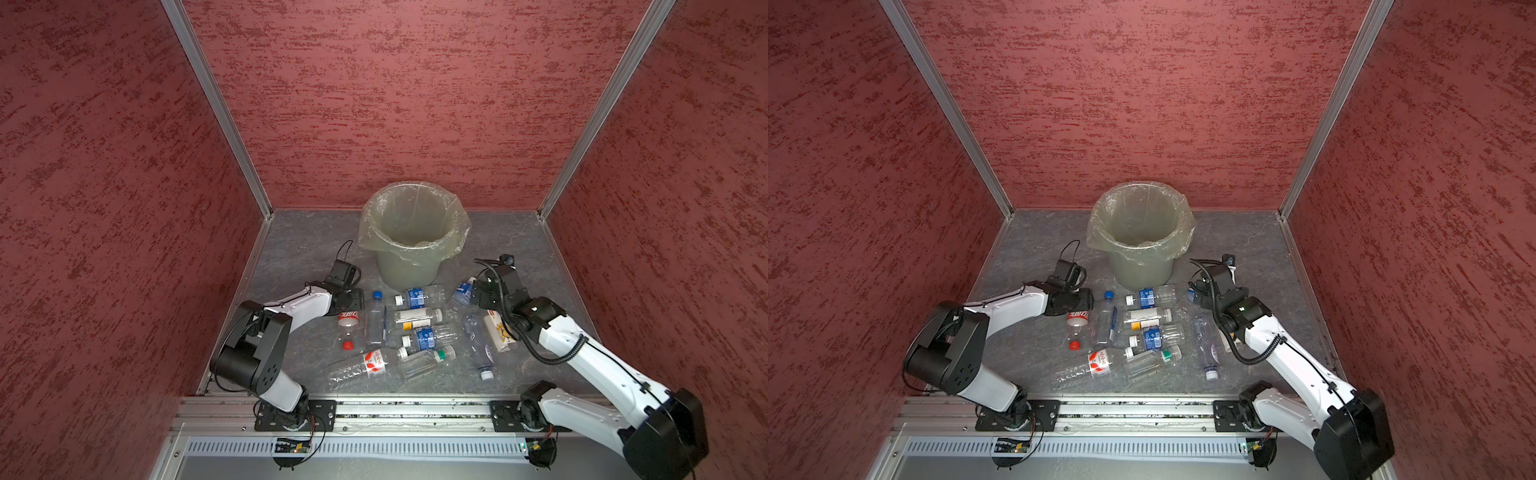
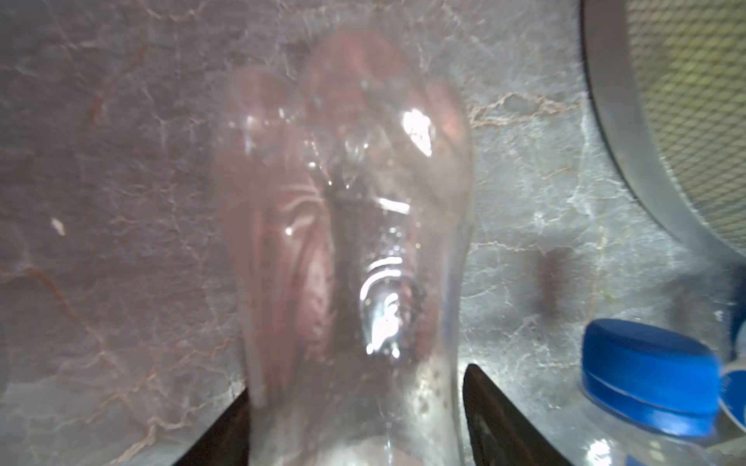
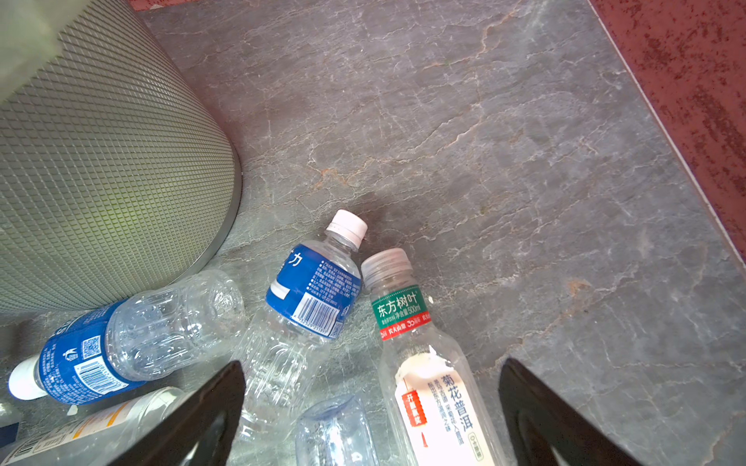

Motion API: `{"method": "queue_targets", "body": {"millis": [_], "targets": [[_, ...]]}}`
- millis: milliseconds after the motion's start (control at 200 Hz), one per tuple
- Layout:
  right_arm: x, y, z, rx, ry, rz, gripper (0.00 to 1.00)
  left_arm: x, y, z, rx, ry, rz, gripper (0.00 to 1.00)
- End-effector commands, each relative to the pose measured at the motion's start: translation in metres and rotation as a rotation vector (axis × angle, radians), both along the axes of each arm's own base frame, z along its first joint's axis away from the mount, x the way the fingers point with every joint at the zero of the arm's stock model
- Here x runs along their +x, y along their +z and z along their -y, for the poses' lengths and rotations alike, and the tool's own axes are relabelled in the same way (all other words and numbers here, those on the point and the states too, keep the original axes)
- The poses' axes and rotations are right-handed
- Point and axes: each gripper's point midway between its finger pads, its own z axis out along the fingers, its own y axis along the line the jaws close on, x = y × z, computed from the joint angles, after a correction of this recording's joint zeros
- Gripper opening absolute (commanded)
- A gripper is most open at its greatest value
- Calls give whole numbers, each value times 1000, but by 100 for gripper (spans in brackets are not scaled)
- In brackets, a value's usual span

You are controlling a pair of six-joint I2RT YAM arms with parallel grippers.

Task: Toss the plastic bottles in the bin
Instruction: 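Close the left gripper on the cola bottle and lift it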

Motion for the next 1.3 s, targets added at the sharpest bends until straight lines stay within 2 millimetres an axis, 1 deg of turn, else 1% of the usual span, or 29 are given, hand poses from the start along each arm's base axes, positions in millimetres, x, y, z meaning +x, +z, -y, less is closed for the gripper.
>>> {"method": "queue_targets", "body": {"millis": [0, 125, 200, 240, 286, 421, 471, 566, 716, 932, 982, 1062, 1207, 1298], "targets": [[-3, -4, -1, 0, 9, -11, 99, -1, -2, -5, 14, 14, -30, 73], [-3, -5, -2, 2, 12, -10, 99, -2, -2, -9, 15, 22, -56, 71], [-3, -5, -2, 1, 14, -10, 99, -3, -3, -9, -3, 25, -76, 65], [-3, -5, -2, 2, 15, -9, 99, -4, -5, -8, -21, 26, -92, 59], [-2, -5, -2, 1, 14, -9, 99, -4, -7, -6, -35, 23, -107, 58], [-2, -5, -4, 7, 21, -9, 99, -5, -13, -3, -43, 13, -162, 60], [-3, -4, -4, 8, 20, -9, 99, -6, -15, -2, -47, 20, -183, 64], [-3, -4, -5, 14, 25, -7, 99, -6, -20, 0, -74, 26, -239, 69], [-4, -2, -5, 19, 31, 1, 99, -11, -31, 5, -151, 47, -334, 73], [-4, 1, -6, 28, 33, 16, 99, -9, -23, 2, -147, 54, -350, 73], [-4, 2, -6, 30, 34, 21, 99, -9, -24, 1, -144, 53, -359, 71], [-4, 4, -5, 31, 34, 27, 99, -11, -29, 1, -128, 49, -375, 70], [-4, 7, -7, 40, 39, 37, 99, -15, -33, -3, -41, 31, -381, 62], [-4, 8, -7, 42, 40, 40, 99, -15, -32, -3, -26, 25, -379, 55]]}}
